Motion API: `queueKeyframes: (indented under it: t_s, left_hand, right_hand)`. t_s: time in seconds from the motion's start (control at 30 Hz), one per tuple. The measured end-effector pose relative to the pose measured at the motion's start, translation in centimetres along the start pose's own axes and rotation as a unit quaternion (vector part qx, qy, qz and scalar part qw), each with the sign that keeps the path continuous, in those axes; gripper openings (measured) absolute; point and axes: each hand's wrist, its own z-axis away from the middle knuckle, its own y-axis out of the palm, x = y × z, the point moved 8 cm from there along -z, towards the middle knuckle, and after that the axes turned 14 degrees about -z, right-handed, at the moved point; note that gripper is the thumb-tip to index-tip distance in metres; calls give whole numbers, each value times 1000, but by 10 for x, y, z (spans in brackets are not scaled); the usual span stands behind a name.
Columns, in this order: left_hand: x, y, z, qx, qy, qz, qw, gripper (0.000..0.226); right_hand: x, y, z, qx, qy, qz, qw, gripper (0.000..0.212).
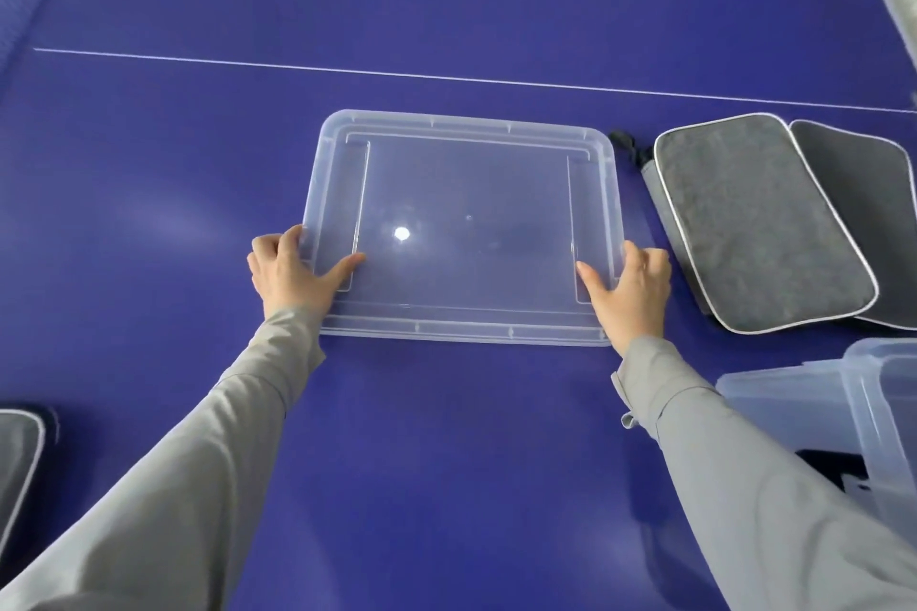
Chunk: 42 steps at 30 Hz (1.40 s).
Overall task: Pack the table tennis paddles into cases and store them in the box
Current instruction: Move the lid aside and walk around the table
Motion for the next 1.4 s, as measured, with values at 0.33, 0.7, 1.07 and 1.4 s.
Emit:
queueKeyframes:
  t_s: [0.33,0.7,1.07,1.4]
  left_hand:
    - [26,-16,53,53,9,83,995,64]
    - [108,-24,239,114,3,-169,979,71]
    - [173,-108,319,47,-48,-218,974,76]
    - [321,-226,244,-31,-147,-161,975,74]
  right_hand:
    - [-12,-21,71,21,49,-130,990,70]
    - [-18,-22,217,225,-56,33,972,80]
    - [10,-11,296,319,-116,132,931,79]
    - [99,64,337,330,-124,155,923,79]
